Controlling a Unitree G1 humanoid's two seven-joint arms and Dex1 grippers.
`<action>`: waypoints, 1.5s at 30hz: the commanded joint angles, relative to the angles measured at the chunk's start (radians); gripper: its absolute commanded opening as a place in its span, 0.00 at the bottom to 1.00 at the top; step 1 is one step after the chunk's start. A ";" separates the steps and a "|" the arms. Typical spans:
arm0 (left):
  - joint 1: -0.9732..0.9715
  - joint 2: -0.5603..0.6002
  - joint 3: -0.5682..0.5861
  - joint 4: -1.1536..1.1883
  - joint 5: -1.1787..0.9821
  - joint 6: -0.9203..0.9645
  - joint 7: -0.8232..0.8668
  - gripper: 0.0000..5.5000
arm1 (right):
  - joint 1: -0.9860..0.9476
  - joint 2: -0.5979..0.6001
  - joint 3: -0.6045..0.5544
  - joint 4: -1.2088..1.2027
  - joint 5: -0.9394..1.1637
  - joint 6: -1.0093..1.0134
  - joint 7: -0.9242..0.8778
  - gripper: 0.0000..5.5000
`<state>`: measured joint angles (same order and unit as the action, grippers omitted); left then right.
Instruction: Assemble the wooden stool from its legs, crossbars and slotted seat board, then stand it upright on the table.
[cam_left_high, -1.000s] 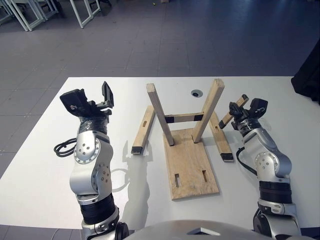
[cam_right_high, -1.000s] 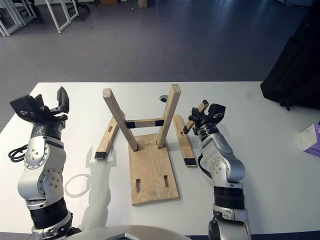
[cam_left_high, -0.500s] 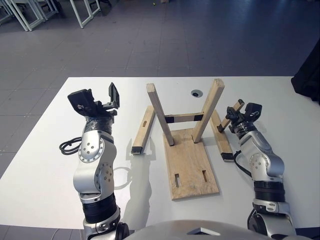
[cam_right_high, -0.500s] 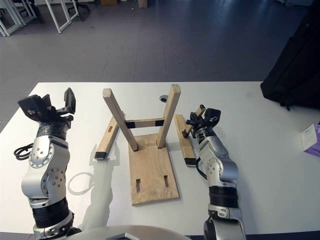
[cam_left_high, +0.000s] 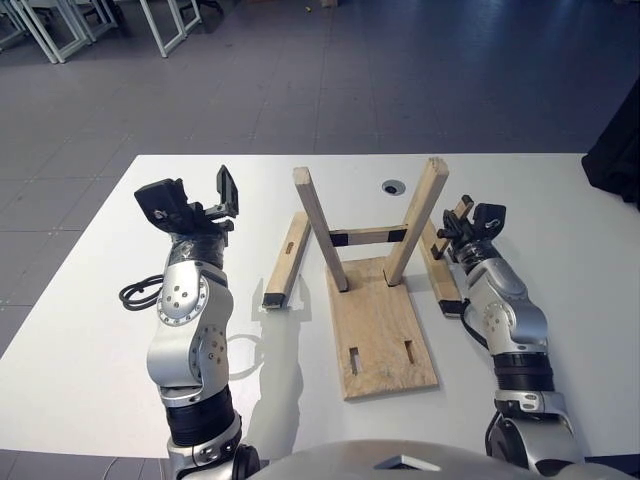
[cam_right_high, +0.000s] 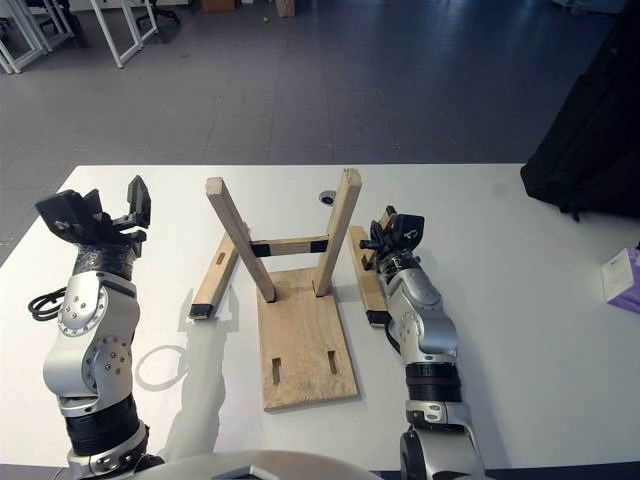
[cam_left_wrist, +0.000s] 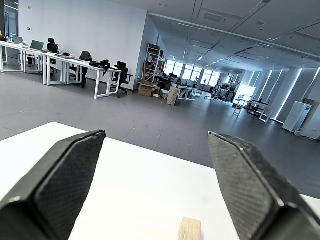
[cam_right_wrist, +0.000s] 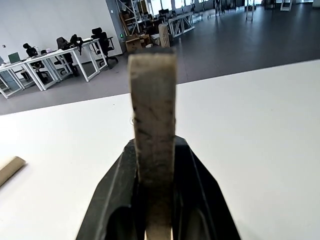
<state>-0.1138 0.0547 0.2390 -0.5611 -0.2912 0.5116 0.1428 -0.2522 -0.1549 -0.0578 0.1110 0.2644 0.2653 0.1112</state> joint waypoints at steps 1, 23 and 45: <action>-0.003 -0.005 -0.005 -0.005 0.000 0.026 0.008 0.68 | 0.122 -0.037 0.032 0.063 -0.105 -0.026 -0.006 0.07; -0.012 -0.018 -0.019 0.021 0.009 0.025 0.002 0.68 | 0.175 -0.013 -0.047 0.170 -0.170 -0.286 -0.064 0.07; -0.004 -0.026 -0.026 0.015 0.020 0.021 0.009 0.68 | 0.023 -0.074 -0.125 -0.284 -0.161 0.073 -0.115 0.68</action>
<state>-0.1144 0.0330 0.2123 -0.5502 -0.2783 0.5230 0.1429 -0.1820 -0.2122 -0.1727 -0.1086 0.1118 0.2840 0.0157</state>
